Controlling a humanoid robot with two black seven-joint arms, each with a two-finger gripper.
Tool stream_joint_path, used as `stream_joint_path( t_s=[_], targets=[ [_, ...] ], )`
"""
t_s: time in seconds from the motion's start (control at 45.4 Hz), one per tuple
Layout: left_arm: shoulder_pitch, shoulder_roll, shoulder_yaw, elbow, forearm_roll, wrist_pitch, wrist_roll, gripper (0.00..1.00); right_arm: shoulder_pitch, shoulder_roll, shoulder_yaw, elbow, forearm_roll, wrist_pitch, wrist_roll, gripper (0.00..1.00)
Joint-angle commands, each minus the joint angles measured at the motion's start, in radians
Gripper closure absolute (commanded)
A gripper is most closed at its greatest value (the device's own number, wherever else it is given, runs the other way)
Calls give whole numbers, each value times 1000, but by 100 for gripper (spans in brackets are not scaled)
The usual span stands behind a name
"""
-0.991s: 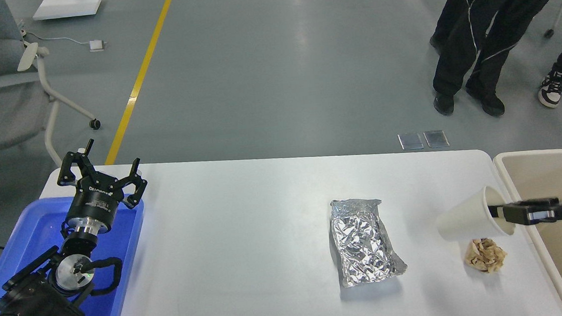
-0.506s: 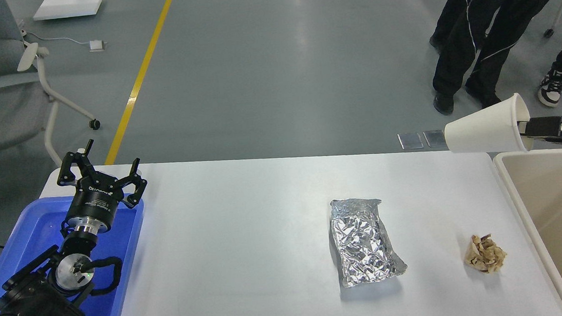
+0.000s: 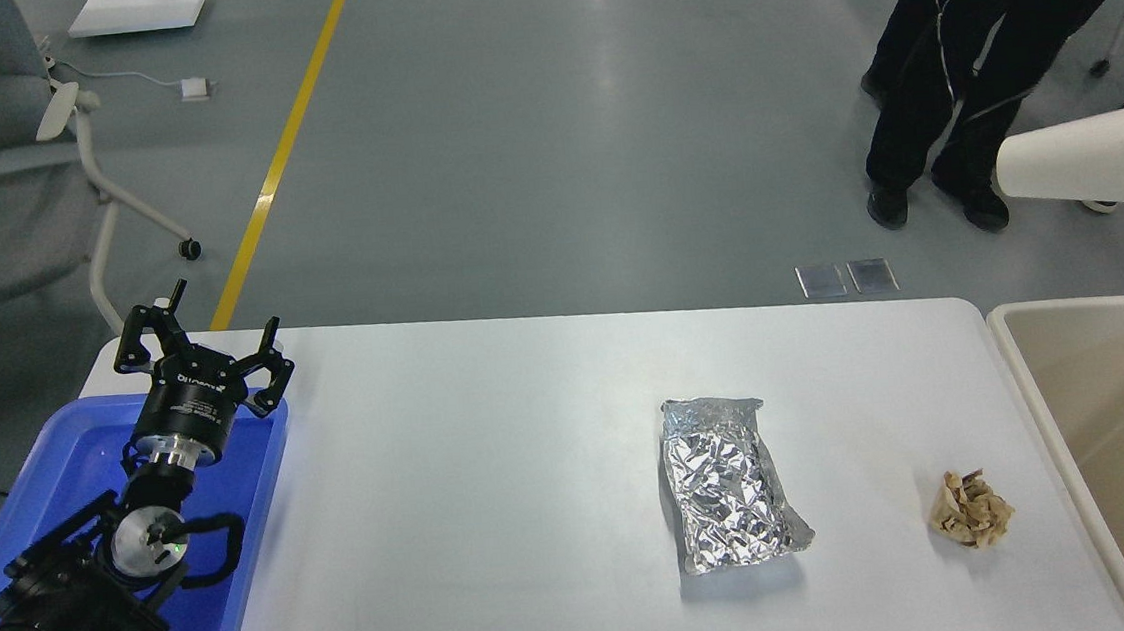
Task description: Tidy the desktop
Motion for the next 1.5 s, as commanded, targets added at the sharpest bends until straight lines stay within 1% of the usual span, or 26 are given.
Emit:
stream_joint_path(
  t_s=[0.0,0.11,0.176,0.33,0.418,0.484,0.616,0.792,0.881,0.969,1.211,1.365,1.475],
  targets=[
    [0,0,0,0,0,0,0,0,-66,110,-125,-291,213,4,-84,100],
    [0,0,0,0,0,0,0,0,-148,170,-132,-429,299,4,-173,100],
    [0,0,0,0,0,0,0,0,-187,193,-132,-489,320,4,-243,100],
    [0,0,0,0,0,0,-1,0,-248,227,-121,-558,365,3,-418,100],
    [0,0,-1,0,0,0,-1,0,-287,249,-121,-588,414,-4,-497,100],
    [0,0,0,0,0,0,0,0,-337,278,-119,-639,455,-7,-543,100],
    [0,0,0,0,0,0,-1,0,-411,327,-119,-723,498,-8,-601,100],
    [0,0,0,0,0,0,-1,0,-461,354,-116,-736,506,-30,-687,100],
    [0,0,0,0,1,0,-1,0,-489,376,-109,-736,506,-50,-721,100],
    [0,0,0,0,0,0,-1,0,-521,402,-90,-736,506,-63,-739,100],
    [0,0,0,0,0,0,-1,0,-601,499,-50,-737,506,-108,-744,100],
    [0,0,0,0,0,0,0,0,-647,554,-7,-739,520,-109,-744,100],
    [0,0,0,0,0,0,-1,0,-664,592,13,-780,521,-109,-744,100]
  ],
)
